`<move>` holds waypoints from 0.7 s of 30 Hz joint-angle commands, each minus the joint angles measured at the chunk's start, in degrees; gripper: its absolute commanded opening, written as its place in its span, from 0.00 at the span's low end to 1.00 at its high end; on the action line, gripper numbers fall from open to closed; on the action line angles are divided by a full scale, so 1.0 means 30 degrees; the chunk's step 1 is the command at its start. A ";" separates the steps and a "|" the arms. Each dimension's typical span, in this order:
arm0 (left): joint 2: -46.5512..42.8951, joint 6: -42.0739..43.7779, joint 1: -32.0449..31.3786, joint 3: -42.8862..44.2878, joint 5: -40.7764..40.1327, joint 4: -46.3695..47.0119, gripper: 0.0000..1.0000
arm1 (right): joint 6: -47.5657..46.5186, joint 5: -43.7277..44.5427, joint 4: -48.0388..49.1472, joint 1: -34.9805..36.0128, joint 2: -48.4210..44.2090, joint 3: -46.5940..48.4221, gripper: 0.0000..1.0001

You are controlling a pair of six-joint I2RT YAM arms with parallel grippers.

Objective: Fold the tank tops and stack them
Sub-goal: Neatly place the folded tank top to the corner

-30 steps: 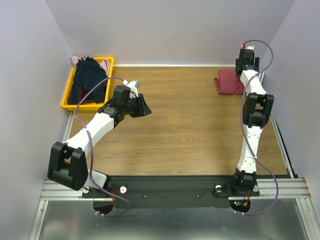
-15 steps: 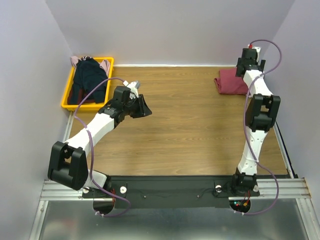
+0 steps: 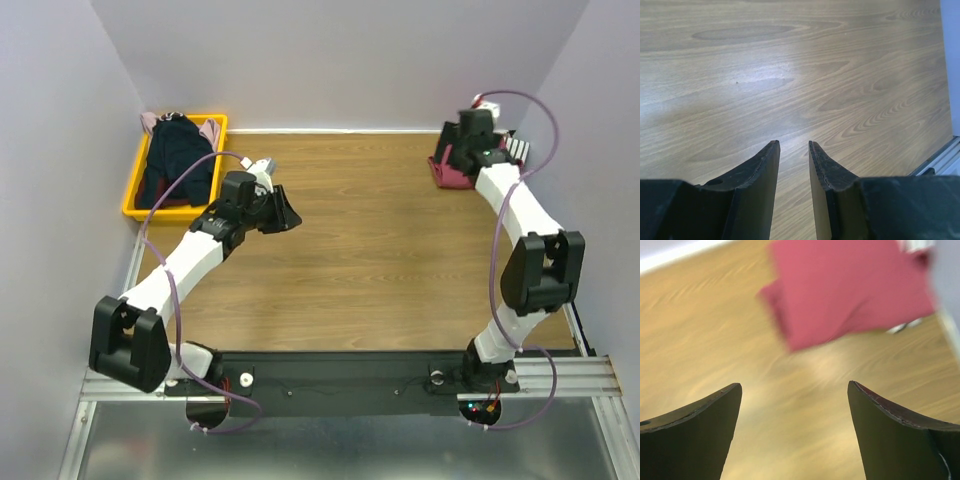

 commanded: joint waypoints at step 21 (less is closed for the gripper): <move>-0.4915 0.0605 0.0090 -0.1606 -0.4237 -0.0630 0.41 | 0.4772 -0.3714 0.3016 0.8729 -1.4096 -1.5075 1.00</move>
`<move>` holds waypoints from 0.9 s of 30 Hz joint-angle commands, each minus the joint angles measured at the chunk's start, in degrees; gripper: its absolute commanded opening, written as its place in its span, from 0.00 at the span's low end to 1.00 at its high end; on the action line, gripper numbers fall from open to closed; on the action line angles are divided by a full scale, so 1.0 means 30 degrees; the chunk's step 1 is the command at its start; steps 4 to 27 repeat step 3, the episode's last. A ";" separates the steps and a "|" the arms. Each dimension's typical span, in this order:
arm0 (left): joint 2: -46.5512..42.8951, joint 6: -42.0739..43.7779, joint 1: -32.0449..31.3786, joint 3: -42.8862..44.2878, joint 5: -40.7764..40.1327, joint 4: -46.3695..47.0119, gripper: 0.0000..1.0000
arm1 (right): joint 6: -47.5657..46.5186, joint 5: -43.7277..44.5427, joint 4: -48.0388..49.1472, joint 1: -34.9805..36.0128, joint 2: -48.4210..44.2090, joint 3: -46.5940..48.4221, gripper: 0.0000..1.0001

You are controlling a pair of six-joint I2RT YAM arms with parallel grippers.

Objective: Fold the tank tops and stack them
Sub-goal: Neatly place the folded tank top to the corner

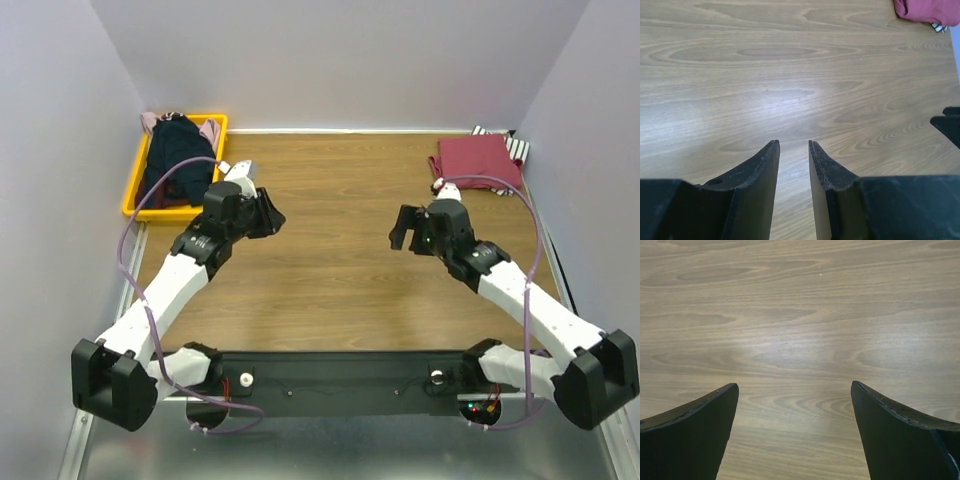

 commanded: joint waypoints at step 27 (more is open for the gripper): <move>-0.1332 0.0598 0.0061 -0.0470 -0.1317 -0.0120 0.41 | 0.0744 -0.0809 0.1361 -0.0064 -0.1982 -0.0185 1.00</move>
